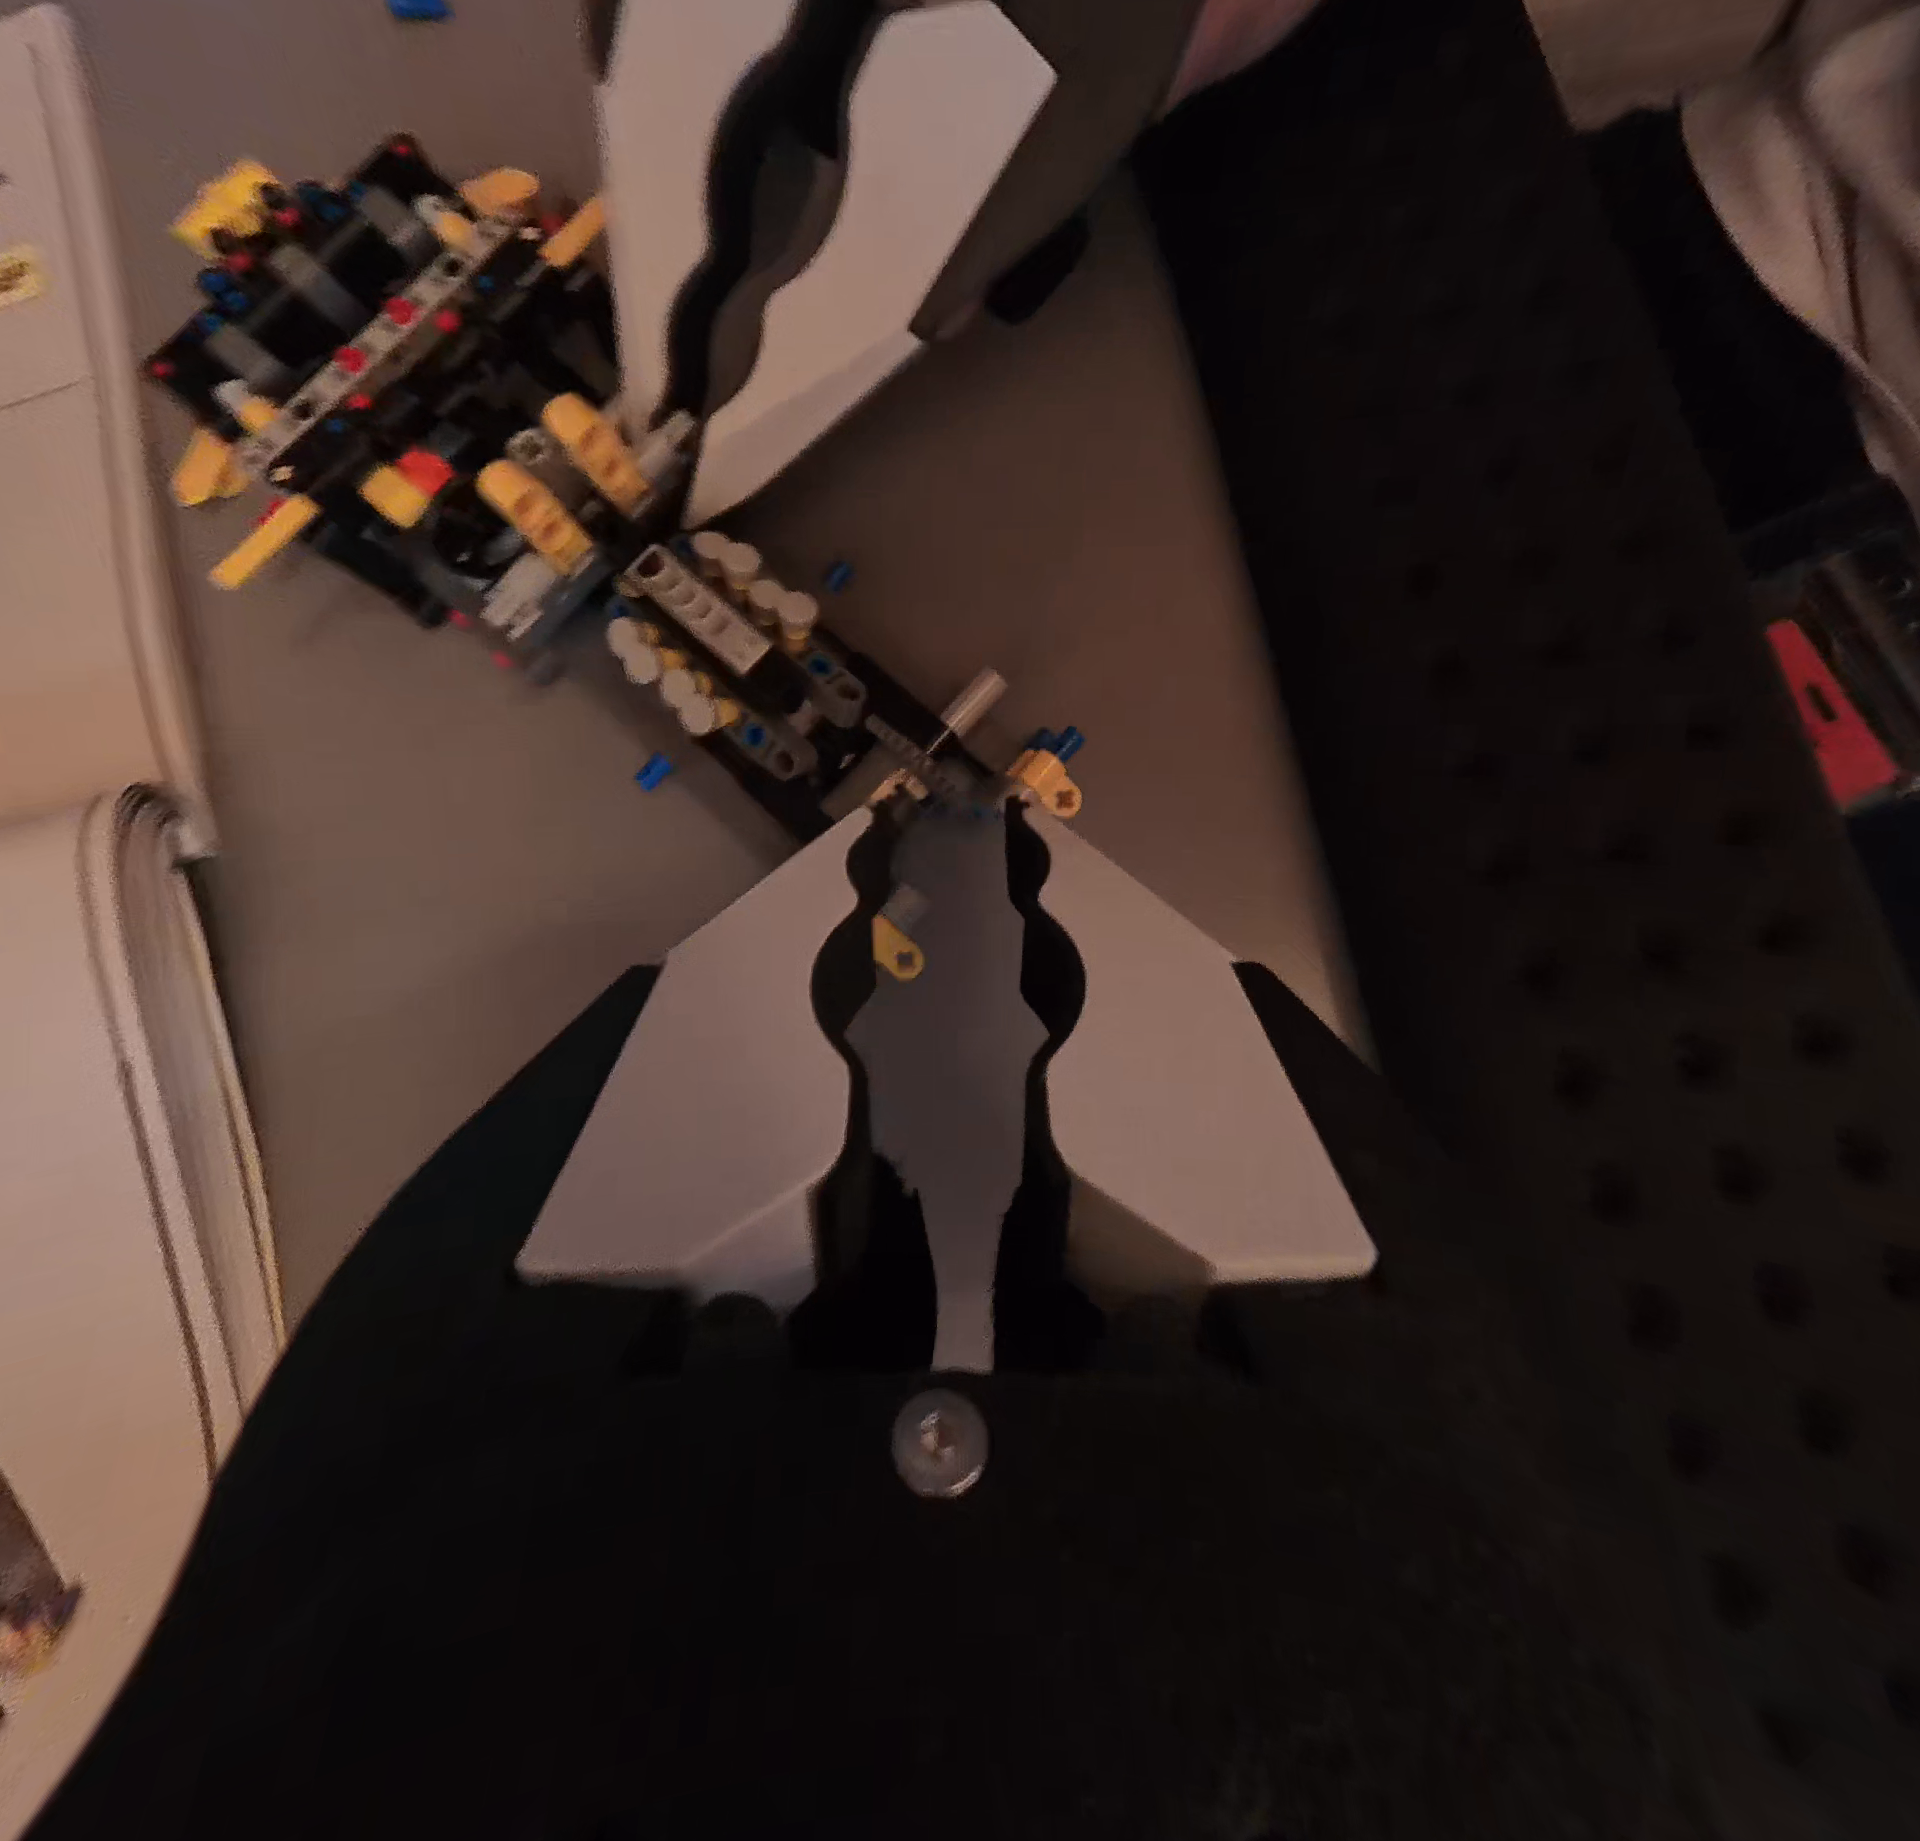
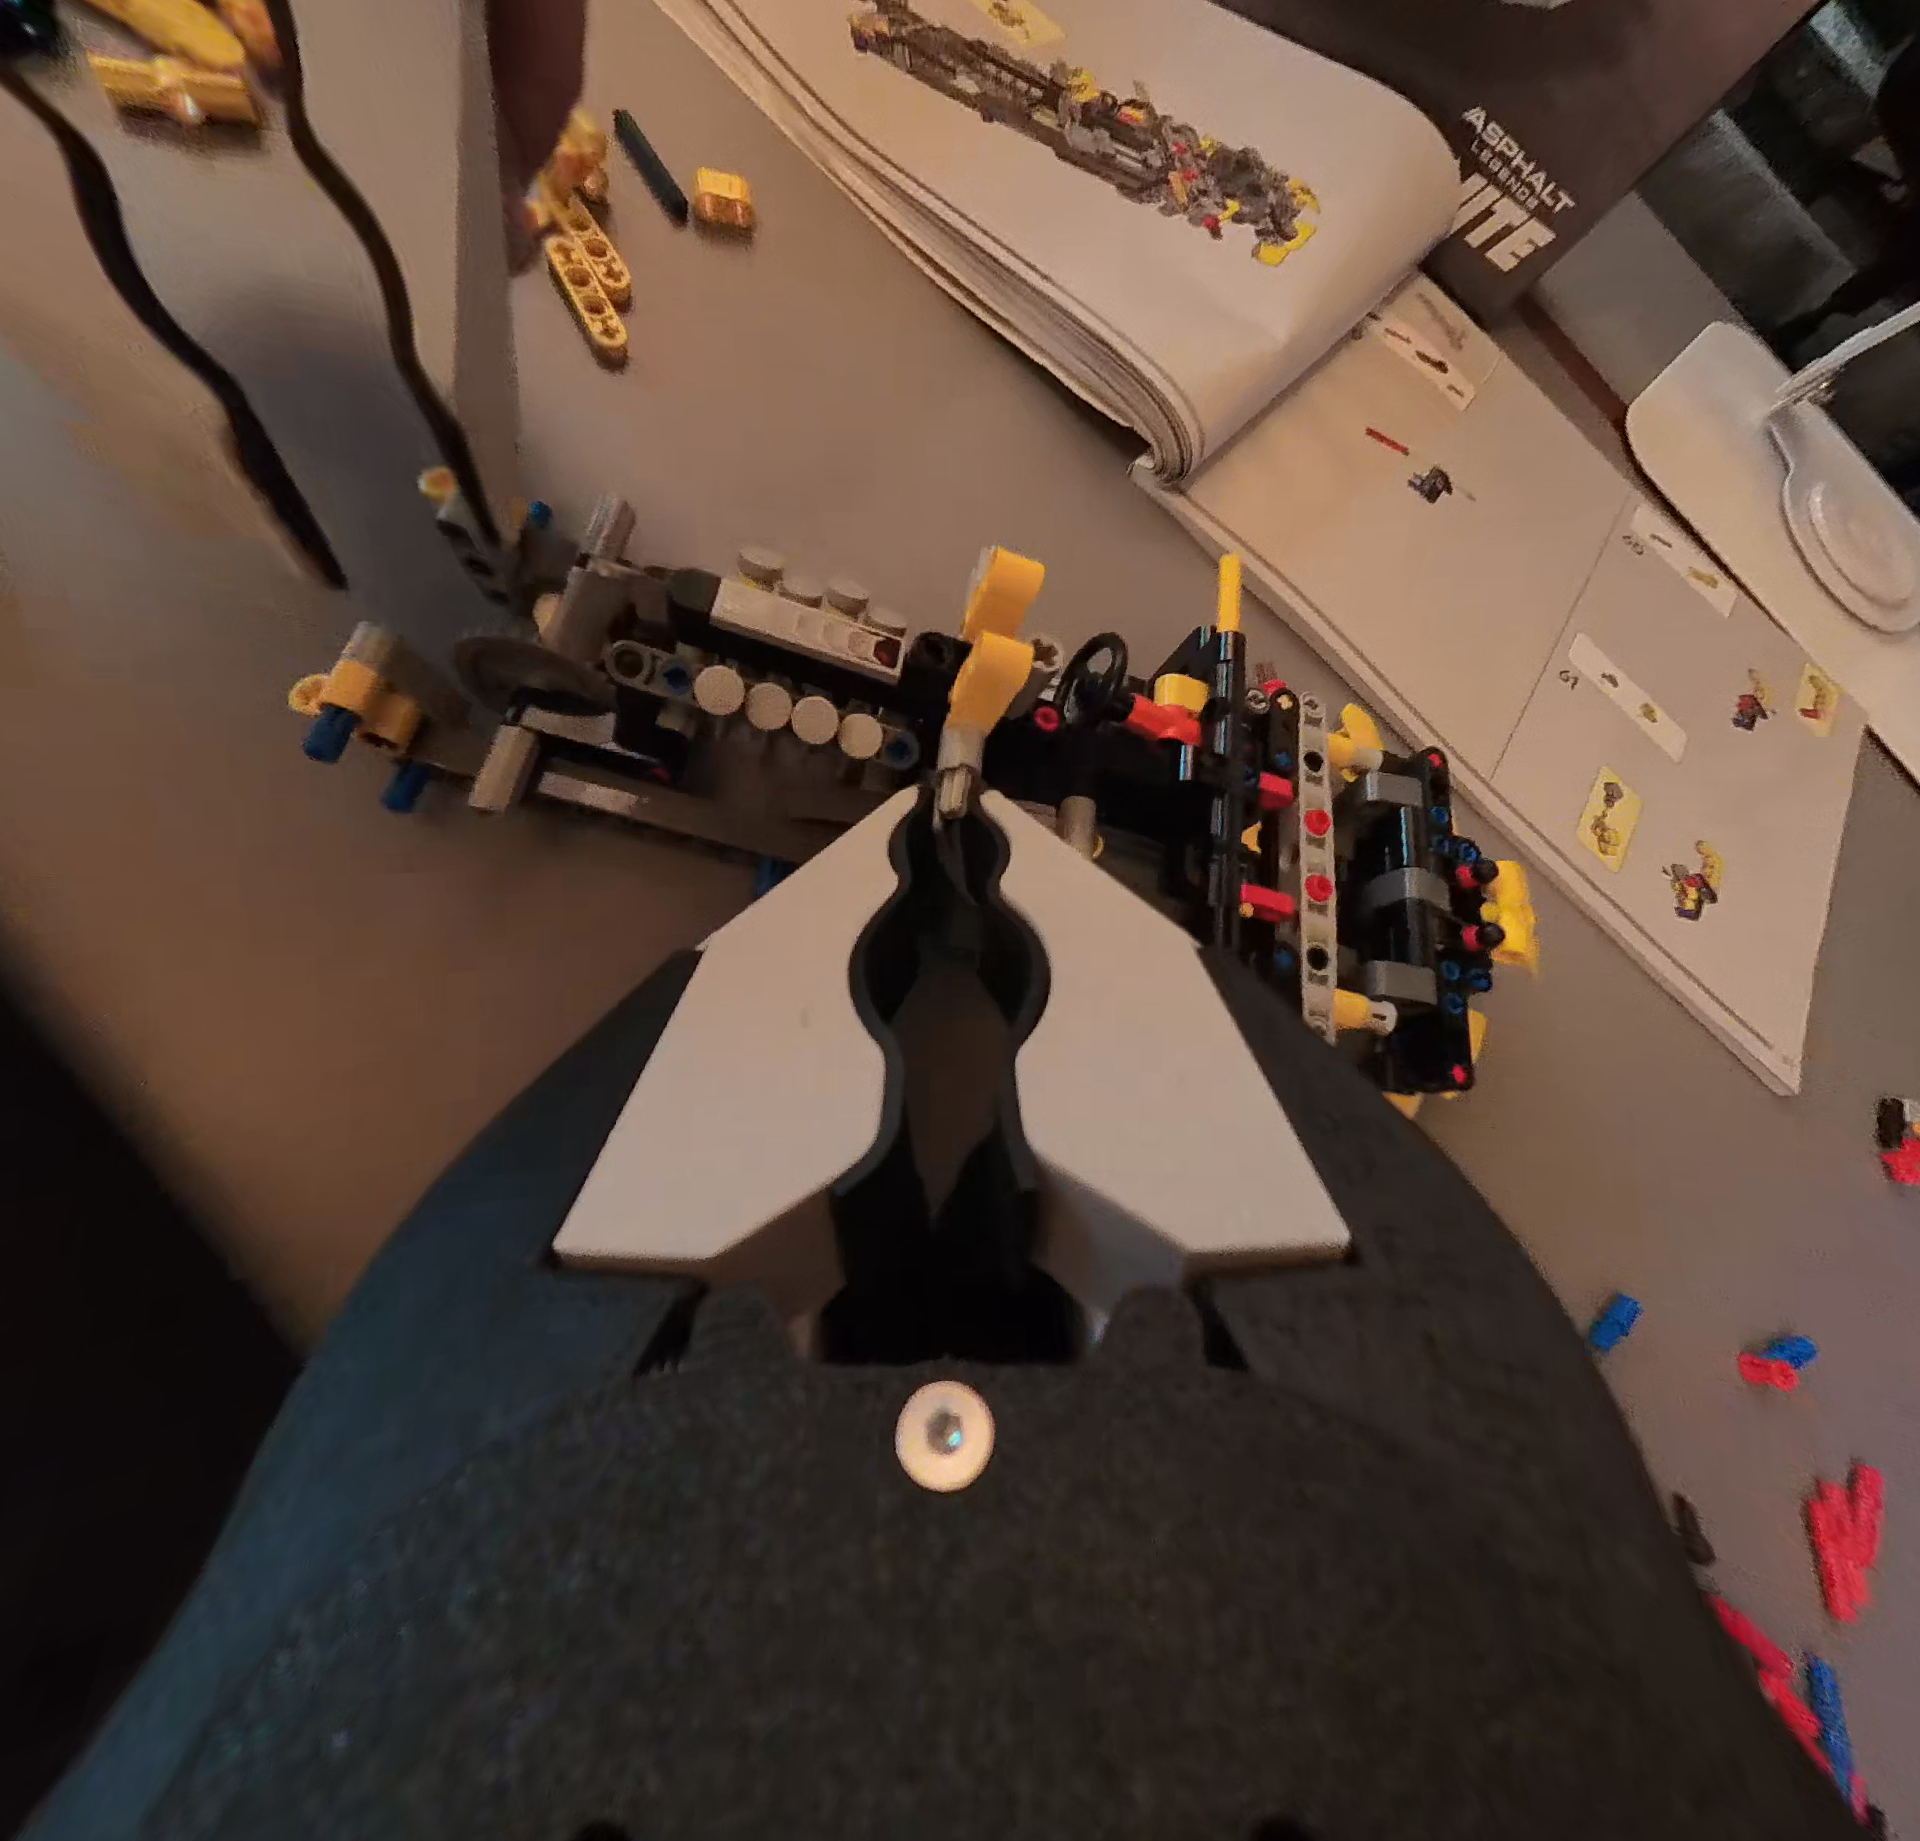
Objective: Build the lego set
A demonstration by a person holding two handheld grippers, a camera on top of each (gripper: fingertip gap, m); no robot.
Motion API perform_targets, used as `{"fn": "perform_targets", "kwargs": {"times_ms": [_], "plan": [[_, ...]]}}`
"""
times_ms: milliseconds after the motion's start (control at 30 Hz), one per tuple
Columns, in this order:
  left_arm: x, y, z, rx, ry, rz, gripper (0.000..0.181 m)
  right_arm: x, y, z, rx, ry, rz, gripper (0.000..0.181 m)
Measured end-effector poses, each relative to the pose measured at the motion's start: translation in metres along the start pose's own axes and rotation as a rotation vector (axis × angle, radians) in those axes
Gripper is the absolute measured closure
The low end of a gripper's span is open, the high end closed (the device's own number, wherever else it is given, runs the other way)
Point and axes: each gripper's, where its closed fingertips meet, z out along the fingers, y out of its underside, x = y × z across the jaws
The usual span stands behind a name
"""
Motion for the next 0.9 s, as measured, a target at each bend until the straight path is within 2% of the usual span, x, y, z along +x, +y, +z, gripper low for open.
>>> {"fn": "perform_targets", "kwargs": {"times_ms": [133,233,300,433,533,600,667,767,900], "plan": [[-0.006,0.005,-0.027,0.122,-0.131,-0.161,0.155,0.001,0.000,0.001,0.017,-0.009,0.036,0.176],[0.001,0.022,-0.027,0.097,-0.254,-0.188,0.155,0.001,-0.001,-0.003,0.037,0.002,0.030,0.176],[0.000,0.020,-0.029,0.141,-0.334,-0.240,0.156,0.000,-0.006,-0.011,0.088,0.015,0.025,0.173],[-0.014,-0.018,-0.055,0.510,-0.388,-0.468,0.157,0.004,-0.014,-0.036,0.204,0.059,0.018,0.168],[-0.024,-0.017,-0.054,0.551,-0.428,-0.631,0.157,0.027,-0.016,-0.055,0.315,0.108,0.093,0.171],[-0.031,-0.023,-0.060,0.673,-0.486,-0.701,0.158,0.054,-0.005,-0.061,0.315,0.163,0.133,0.170],[-0.041,-0.031,-0.081,0.830,-0.614,-0.715,0.158,0.078,0.007,-0.062,0.313,0.210,0.163,0.169],[-0.055,-0.011,-0.118,0.842,-0.886,-0.770,0.159,0.092,0.016,-0.057,0.321,0.176,0.271,0.162],[-0.062,0.005,-0.126,0.771,-0.987,-0.736,0.158,0.091,0.023,-0.049,0.291,0.163,0.305,0.160]]}}
